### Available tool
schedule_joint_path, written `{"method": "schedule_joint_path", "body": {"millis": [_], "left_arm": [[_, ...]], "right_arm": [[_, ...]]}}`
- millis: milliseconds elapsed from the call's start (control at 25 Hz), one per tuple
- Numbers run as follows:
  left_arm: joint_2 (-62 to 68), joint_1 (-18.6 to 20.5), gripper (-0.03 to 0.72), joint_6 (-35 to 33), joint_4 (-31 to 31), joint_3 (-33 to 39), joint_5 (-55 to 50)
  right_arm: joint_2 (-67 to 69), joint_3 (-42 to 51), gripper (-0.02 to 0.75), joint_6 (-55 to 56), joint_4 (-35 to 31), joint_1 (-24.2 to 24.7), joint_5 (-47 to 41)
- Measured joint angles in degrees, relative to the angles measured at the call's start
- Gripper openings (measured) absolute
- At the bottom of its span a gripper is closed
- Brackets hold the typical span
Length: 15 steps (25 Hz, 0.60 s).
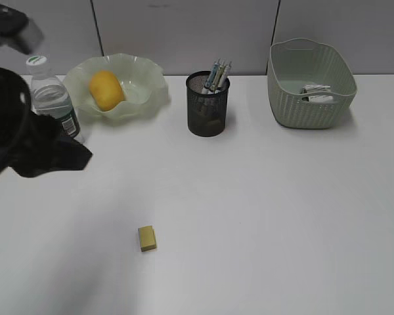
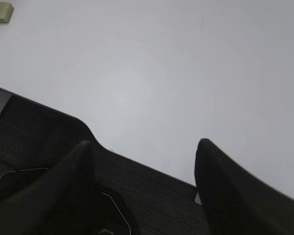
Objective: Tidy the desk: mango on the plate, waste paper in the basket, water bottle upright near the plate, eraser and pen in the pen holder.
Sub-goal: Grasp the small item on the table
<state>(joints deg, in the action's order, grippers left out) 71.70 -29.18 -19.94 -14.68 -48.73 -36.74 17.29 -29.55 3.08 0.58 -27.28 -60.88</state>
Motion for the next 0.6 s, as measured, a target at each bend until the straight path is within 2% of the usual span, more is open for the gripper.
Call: {"method": "schedule_joint_path", "body": {"millis": [160, 360, 600], "left_arm": [[7.5, -4.9, 0.540, 0.0, 3.5, -2.7, 0.2], [16.4, -9.2, 0.573, 0.0, 7.8, -6.2, -1.2], [25.2, -11.0, 0.583, 0.0, 9.2, -9.3, -3.0]], "right_arm": [[0.0, 0.0, 0.510, 0.0, 0.0, 0.0, 0.0], [0.0, 0.0, 0.510, 0.0, 0.0, 0.0, 0.0], [0.0, 0.0, 0.510, 0.0, 0.0, 0.0, 0.1]]}}
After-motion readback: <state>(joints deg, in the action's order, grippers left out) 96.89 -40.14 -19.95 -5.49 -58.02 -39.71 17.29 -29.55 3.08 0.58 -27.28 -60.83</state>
